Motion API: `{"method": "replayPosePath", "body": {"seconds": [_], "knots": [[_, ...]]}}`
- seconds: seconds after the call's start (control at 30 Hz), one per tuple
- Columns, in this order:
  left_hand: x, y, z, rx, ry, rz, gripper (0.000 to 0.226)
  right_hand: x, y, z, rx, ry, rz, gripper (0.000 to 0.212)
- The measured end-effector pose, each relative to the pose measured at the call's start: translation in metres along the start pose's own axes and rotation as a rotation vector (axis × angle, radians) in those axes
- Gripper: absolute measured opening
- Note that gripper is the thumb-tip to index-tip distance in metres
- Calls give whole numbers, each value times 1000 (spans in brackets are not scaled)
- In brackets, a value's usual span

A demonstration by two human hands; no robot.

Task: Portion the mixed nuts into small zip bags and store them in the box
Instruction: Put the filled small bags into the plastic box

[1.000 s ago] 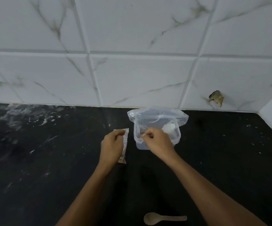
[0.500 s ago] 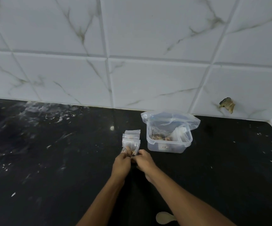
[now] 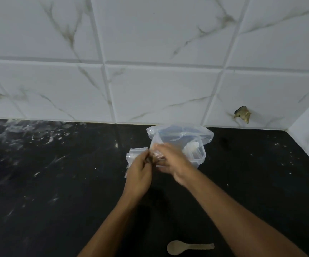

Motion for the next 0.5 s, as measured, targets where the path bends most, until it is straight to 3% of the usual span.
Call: {"method": "replayPosePath", "body": {"seconds": [0.23, 0.37, 0.5], "knots": [[48, 49, 59, -76, 117, 128, 30, -58, -74, 19, 195, 8, -184, 21], [35, 78, 84, -195, 1, 194, 23, -42, -94, 43, 269, 157, -292, 16], [5, 95, 101, -311, -163, 346, 18, -9, -98, 63, 233, 298, -393, 22]]}}
Point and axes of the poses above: each hand's wrist, its own z-axis towards the middle knuckle, its own y-axis out of the palm, x = y × z, the point moved 10 cm from there along z, towards the middle knuckle, and after that the axes turned 1 degree about -x, right-handed, at the moved point
